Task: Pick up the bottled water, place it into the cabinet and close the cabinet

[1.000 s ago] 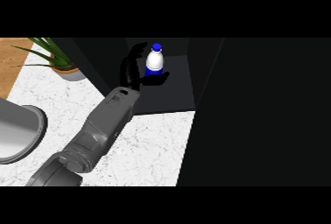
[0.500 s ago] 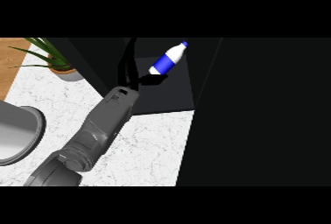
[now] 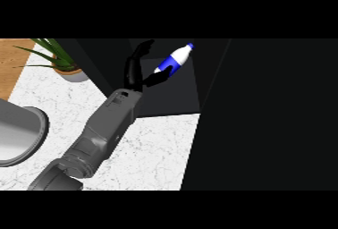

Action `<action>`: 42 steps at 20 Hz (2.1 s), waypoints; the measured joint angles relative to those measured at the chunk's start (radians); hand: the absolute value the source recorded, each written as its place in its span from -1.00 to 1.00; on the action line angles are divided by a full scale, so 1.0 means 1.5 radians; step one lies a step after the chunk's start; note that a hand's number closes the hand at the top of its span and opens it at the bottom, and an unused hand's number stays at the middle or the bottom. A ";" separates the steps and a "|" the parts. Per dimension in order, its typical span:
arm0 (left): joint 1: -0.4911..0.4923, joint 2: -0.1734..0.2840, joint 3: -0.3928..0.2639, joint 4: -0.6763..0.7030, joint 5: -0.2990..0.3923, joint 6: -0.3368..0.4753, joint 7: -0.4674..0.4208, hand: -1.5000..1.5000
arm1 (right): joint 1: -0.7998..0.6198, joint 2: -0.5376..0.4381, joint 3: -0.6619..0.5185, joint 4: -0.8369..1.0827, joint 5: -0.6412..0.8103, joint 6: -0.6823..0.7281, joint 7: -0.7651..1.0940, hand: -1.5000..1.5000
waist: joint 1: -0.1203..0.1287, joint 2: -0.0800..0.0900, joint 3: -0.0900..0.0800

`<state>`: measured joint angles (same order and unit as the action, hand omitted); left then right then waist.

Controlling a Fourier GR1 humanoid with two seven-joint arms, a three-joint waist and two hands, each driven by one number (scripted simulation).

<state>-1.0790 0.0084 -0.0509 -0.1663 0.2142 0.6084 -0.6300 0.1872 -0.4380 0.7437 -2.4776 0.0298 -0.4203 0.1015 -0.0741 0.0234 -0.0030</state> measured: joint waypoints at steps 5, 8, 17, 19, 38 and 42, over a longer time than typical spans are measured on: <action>0.017 -0.004 0.020 -0.042 0.039 -0.106 -0.058 1.00 | -0.004 0.000 -0.002 0.000 -0.002 0.001 0.004 -1.00 | 0.008 -0.005 0.000; 0.022 -0.007 0.019 -0.056 0.056 -0.160 -0.071 1.00 | 0.000 0.000 0.007 -0.002 0.001 -0.010 0.011 -1.00 | 0.012 -0.007 0.000; 0.055 -0.007 -0.049 -0.124 0.110 -0.327 -0.045 1.00 | -0.008 -0.004 0.002 -0.005 0.008 -0.037 0.035 -1.00 | 0.025 -0.012 0.000; 0.083 -0.006 -0.060 -0.157 0.125 -0.360 -0.033 1.00 | -0.003 -0.012 0.001 -0.006 0.009 -0.041 0.030 -1.00 | 0.034 -0.017 0.000; 0.505 0.063 -0.171 -0.695 0.212 -0.398 0.105 1.00 | -0.033 -0.074 0.020 -0.005 0.006 -0.005 0.052 1.00 | 0.085 -0.030 0.002; 0.617 0.096 -0.189 -0.822 0.216 -0.390 0.121 1.00 | -0.063 -0.082 0.042 -0.006 0.002 0.028 0.075 1.00 | 0.084 -0.028 0.002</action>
<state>-0.1536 0.1522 -0.3341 -1.3994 0.5376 0.0234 -0.4480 0.0924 -0.5611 0.8068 -2.4872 0.0331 -0.3781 0.2141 0.0524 -0.0187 -0.0007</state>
